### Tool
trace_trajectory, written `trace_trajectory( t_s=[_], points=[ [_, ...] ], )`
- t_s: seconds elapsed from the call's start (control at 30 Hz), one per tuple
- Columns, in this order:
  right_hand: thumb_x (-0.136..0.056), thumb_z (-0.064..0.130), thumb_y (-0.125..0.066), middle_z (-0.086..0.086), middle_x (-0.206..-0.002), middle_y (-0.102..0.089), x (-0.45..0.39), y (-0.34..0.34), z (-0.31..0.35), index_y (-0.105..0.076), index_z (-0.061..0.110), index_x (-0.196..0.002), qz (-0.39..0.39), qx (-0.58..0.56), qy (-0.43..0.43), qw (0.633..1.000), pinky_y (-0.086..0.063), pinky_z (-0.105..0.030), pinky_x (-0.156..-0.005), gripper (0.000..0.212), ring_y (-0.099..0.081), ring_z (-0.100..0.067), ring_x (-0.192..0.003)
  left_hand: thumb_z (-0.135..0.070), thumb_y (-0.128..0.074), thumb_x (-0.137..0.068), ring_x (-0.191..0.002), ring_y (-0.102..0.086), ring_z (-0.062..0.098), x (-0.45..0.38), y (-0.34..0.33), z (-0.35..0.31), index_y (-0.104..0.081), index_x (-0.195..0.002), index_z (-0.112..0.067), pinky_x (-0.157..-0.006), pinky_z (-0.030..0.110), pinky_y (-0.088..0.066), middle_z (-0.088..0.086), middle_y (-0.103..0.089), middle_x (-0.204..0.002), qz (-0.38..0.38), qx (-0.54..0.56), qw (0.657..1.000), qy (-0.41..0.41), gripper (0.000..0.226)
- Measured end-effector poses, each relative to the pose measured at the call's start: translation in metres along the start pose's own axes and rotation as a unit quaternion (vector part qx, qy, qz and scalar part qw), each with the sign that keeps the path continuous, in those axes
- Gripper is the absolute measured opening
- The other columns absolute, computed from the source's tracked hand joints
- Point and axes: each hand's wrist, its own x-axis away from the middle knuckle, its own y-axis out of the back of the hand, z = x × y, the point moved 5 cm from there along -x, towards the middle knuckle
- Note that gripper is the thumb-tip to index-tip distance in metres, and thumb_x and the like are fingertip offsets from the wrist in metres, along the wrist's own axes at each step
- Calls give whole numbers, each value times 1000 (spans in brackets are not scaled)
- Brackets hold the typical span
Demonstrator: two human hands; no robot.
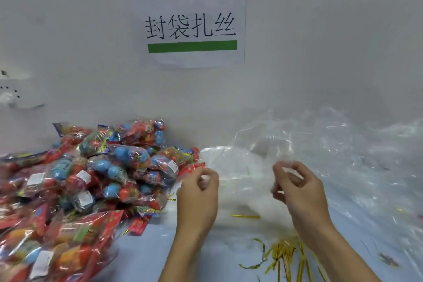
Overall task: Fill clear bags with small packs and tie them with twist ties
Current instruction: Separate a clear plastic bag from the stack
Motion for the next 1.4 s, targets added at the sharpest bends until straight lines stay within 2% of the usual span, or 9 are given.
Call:
trace_trajectory(
  t_s=[0.17,0.37,0.43,0.63,0.83,0.97,1.17,1.3,1.4],
  points=[
    [-101,24,-58,6,-49,-54,-8,5,13,-68,19,-102,-50,60,5,997,-48,-38,-64,10,-51,-9,-45,-23,-59,-98,-61,-50,19,-10,27,19,-60,-88,-15,-55,26,-47,1,-55,-70,-83,96,988,93,13],
    [-82,45,-77,29,-120,-64,16,-60,15,-56,51,-134,298,235,15,925,-52,-12,-82,57,-65,8,-101,-33,-51,-100,-76,-74,28,-6,4,9,-61,-116,-18,-75,40,-58,8,-73,-104,33,302,938,165,24],
    [-83,32,-81,28,-121,-65,24,-76,8,-59,49,-131,273,196,47,941,-55,-20,-88,56,-65,5,-105,-27,-51,-100,-94,-74,22,-2,-4,2,-71,-106,-24,-78,38,-60,1,-76,-103,96,325,928,153,21],
    [-90,11,-72,3,-69,-69,7,-51,8,-72,38,-91,46,171,125,976,-49,-17,-58,27,-66,-11,-56,-6,-76,-82,-76,-63,-4,-4,6,-1,-64,-94,-31,-70,14,-50,-9,-71,-91,58,-7,998,-38,31],
    [-92,10,-62,4,-56,-44,7,-48,21,-69,33,-88,65,176,175,967,-41,-17,-56,24,-43,-9,-52,-35,-84,-74,-105,-38,-1,-1,11,-8,-60,-97,-39,-81,0,-33,-18,-35,-108,-44,-158,977,-132,33],
    [-78,19,-82,11,-57,-35,18,-62,25,-62,32,-87,179,201,144,952,-35,-17,-53,26,-35,-8,-53,-29,-72,-88,-92,-58,10,2,1,-2,-67,-107,-30,-81,25,-50,-16,-60,-95,55,-212,972,-86,20],
    [-92,11,-62,-6,-100,-60,16,-42,29,-59,21,-120,-56,440,160,882,-42,-38,-77,29,-57,-32,-98,-9,-67,-81,-77,-55,26,7,39,-19,-68,-96,-25,-81,30,-24,-3,-61,-76,-235,-291,925,-72,22],
    [-94,1,-52,-5,-84,-68,13,-50,12,-63,22,-120,42,259,41,964,-54,-34,-80,35,-67,-21,-80,-26,-74,-82,-117,-38,19,5,18,-13,-51,-128,-31,-96,34,-41,-4,-42,-128,-108,-328,933,-103,52],
    [-86,5,-67,6,-70,-59,23,-65,15,-61,35,-98,107,230,48,966,-43,-12,-53,33,-57,-5,-57,-24,-68,-89,-105,-50,14,9,4,-14,-58,-111,-32,-90,31,-43,-11,-56,-110,-49,-331,933,-130,26]
  ],
)
